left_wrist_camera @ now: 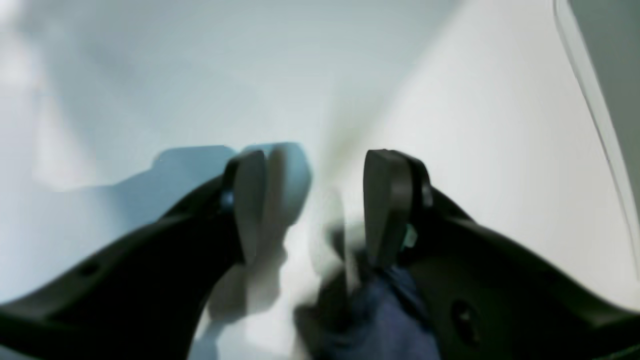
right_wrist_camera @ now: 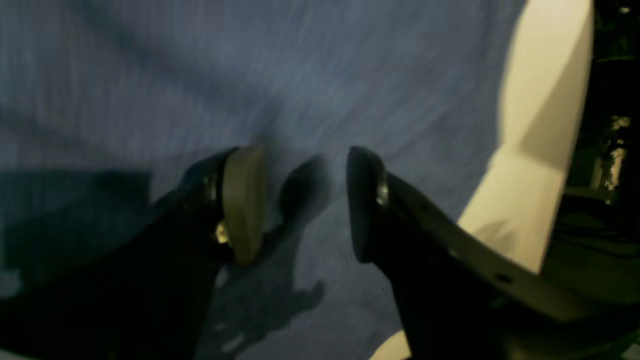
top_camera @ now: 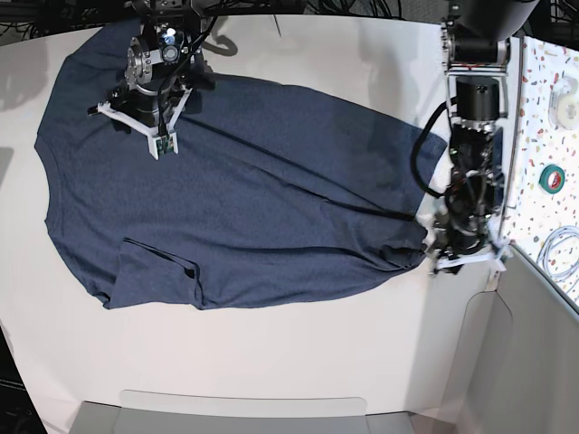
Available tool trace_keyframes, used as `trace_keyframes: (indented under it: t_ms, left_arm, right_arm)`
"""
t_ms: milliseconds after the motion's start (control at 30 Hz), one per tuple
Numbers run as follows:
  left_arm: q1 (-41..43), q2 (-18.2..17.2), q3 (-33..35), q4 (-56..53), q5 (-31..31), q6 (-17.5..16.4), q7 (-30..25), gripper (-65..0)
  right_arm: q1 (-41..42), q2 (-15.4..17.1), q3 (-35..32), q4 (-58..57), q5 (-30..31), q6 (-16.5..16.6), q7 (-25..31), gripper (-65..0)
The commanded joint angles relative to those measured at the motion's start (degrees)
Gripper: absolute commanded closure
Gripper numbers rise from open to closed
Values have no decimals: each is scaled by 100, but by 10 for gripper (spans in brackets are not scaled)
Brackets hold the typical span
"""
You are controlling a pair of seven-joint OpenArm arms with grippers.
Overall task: Layout the t-shirt on the table in an organized manner, then fold the t-shirt properly
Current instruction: 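Pull the shirt corners apart with both grippers to stretch it flat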
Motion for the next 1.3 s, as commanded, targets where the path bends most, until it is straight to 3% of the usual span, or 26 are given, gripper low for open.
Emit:
trace_keyframes:
  t_ms: [0,167,300,333,400,433,533,600,667,833,900,1000,1100,1267]
  left_arm:
    - [-164,-99,-19,320,2,-79,-128,-310]
    - [469,-424,-467,1331,2,-88,-128,-276]
    - [1093,-661,-704,2078,28,-132,-57,-100]
    - [1217,-811,-652,2228,28,-281,-49,-58]
    - [1551,-1048,-564,2527,-7,-852,-49,0]
    - [1726,-1083,-573,2676,-7,-1072,-49,0]
    - [2315,-1145,-573,3221,37,-1477,-49,0]
    - [2693,-1409,-511,3511,37,-1635,57,0]
    - [2966,-1584,-449,3792,37,-1925,532,0]
    - [2992,-1602,-441,3960,37,-2637,2123,-41]
    - [2984,-1593,-449,3933,37,-2734,2527,-40]
    - [2843,-1593,-441,3924,37,-2751,2650,-40]
    - [2790,-1593,-300,3801,37,-2751,2650,-42]
    - [2166,-1593,676,3362,46,-2751,2650,-44]
  right_arm:
    - [160,2,11,134,-82,-17,101,-265]
    - [723,-42,11,134,-55,-17,101,-265]
    - [1180,-253,55,134,-55,-17,101,-245]
    - [1277,-271,37,134,-55,-17,101,-210]
    - [1452,-297,28,108,-55,-17,101,-79]
    - [1514,-306,28,99,-47,-17,101,-2]
    - [1505,-438,37,81,-47,-17,84,0]
    - [1329,-447,46,90,-47,-17,84,0]
    - [1074,-447,55,204,-47,-17,84,0]
    - [415,-403,81,398,-55,-17,93,0]
    - [213,-403,274,398,-55,-17,101,0]
    - [11,-420,740,398,121,-17,110,0]
    - [-121,-324,1364,407,745,-17,110,0]
    - [-200,-95,2490,398,1931,-17,110,0]
